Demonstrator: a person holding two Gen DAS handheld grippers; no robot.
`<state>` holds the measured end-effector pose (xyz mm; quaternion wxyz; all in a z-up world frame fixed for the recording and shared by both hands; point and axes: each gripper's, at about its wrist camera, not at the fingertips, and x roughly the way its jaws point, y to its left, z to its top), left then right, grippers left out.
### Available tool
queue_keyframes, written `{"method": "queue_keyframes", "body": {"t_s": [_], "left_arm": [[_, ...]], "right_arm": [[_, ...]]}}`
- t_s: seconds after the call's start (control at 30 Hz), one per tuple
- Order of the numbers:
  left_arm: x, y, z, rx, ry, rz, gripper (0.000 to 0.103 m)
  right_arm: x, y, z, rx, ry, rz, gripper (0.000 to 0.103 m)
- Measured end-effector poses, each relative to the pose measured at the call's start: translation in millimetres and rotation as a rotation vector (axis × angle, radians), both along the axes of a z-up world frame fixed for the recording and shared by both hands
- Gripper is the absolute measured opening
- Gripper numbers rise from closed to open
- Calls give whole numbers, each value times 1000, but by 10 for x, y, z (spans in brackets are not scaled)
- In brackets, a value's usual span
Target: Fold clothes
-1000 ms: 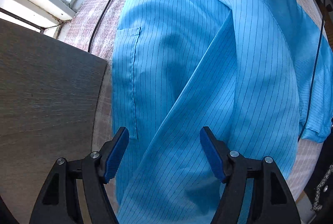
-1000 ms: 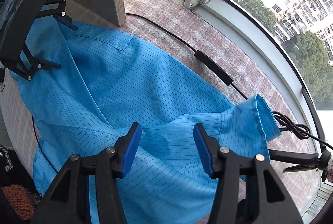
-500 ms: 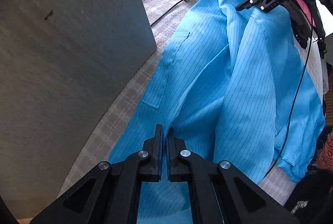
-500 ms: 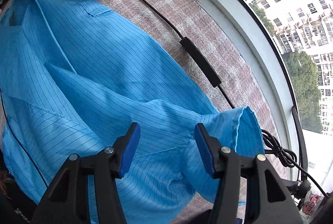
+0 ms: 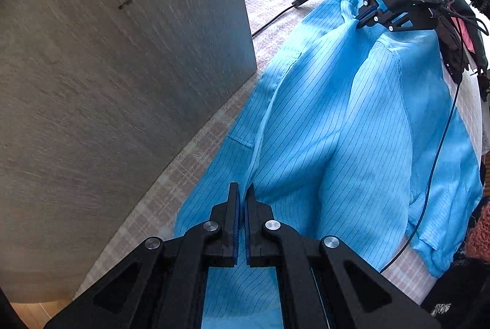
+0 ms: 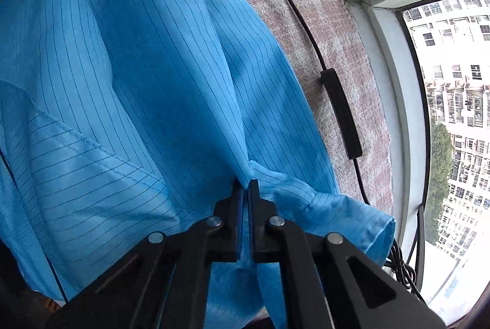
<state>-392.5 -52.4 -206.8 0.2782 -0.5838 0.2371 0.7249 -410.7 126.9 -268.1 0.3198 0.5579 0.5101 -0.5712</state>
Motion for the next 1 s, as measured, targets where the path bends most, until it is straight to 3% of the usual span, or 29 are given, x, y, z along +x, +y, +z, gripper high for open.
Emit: {"method": "queue_keyframes", "body": {"t_s": [0.1, 0.17, 0.23, 0.37, 0.4, 0.47, 0.53, 0.57, 0.7, 0.83, 0.97, 1.0], "left_arm": [[35, -30, 113, 1, 66, 29, 2], [59, -5, 178, -22, 122, 29, 2], [37, 27, 145, -54, 150, 37, 2], [-63, 33, -7, -106, 156, 88, 2], [-60, 39, -20, -106, 157, 87, 4], [-37, 37, -3, -90, 156, 88, 9], [-10, 22, 33, -80, 159, 88, 9], [4, 14, 51, -76, 161, 89, 9], [49, -24, 135, -49, 169, 103, 10], [134, -10, 254, -6, 183, 120, 10], [313, 113, 383, 18, 201, 90, 12], [346, 132, 413, 16, 208, 85, 14]], "right_arm": [[-89, 30, 330, -23, 158, -60, 2], [-193, 50, 504, 27, 342, -70, 2], [-315, 51, 621, 41, 464, -90, 2], [-424, 42, 603, 75, 542, -99, 2], [-439, 30, 589, 83, 560, -101, 7], [-366, 42, 778, -27, 486, -165, 24], [-202, 279, 991, -125, 428, -282, 60], [-119, 399, 1098, -174, 399, -340, 64], [196, 968, 1416, -345, 303, -607, 65], [418, 1786, 1092, -443, 246, -943, 65], [475, 1907, 568, -614, 137, -1092, 65], [432, 1884, 500, -611, 136, -1087, 65]]}}
